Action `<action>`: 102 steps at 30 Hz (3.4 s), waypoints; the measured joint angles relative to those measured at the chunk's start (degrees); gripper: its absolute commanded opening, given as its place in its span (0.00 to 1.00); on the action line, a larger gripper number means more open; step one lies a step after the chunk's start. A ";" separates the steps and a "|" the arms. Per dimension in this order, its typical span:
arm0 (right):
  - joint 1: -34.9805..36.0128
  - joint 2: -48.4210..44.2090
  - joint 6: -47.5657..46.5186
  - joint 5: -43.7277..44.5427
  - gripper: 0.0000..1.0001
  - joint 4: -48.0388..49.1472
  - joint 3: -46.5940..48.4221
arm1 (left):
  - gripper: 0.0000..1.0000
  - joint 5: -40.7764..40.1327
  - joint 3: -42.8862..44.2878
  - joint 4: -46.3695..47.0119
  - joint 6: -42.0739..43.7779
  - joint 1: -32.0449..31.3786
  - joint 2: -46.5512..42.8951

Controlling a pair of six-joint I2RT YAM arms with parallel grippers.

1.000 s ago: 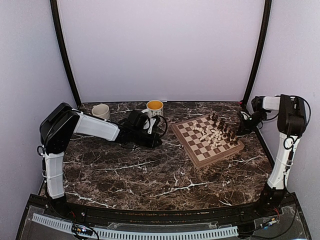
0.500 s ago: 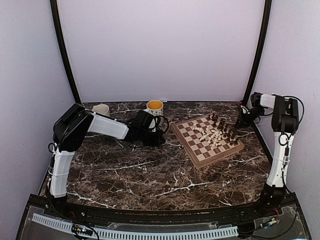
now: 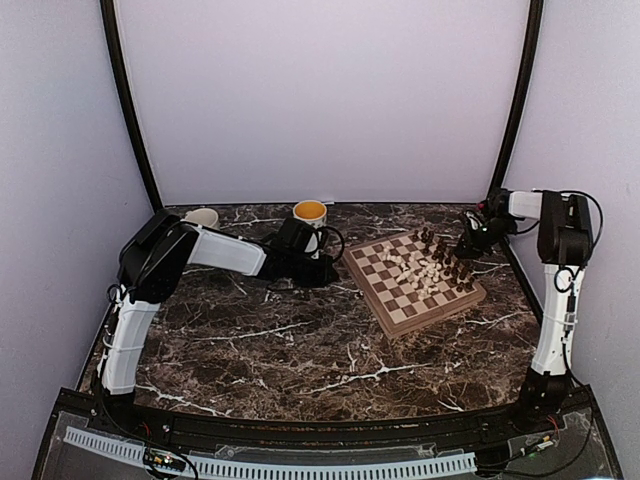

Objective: Set up the chess pieces on the board
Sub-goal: Move the chessboard to the center of the board, then pick up the chess pile from the chessboard.

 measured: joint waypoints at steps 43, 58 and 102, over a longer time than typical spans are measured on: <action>17.73 -11.37 -1.33 -2.89 0.07 4.79 -20.06 | 0.00 0.33 -25.73 -9.05 12.17 1.64 -21.27; 22.47 -11.82 -1.53 -8.28 0.09 -1.51 -23.28 | 0.00 -11.30 -32.15 -7.98 12.41 1.53 -26.56; 14.82 -52.78 -12.48 -8.87 0.48 25.59 -46.12 | 0.36 0.83 -5.11 -24.41 25.05 -0.50 -19.26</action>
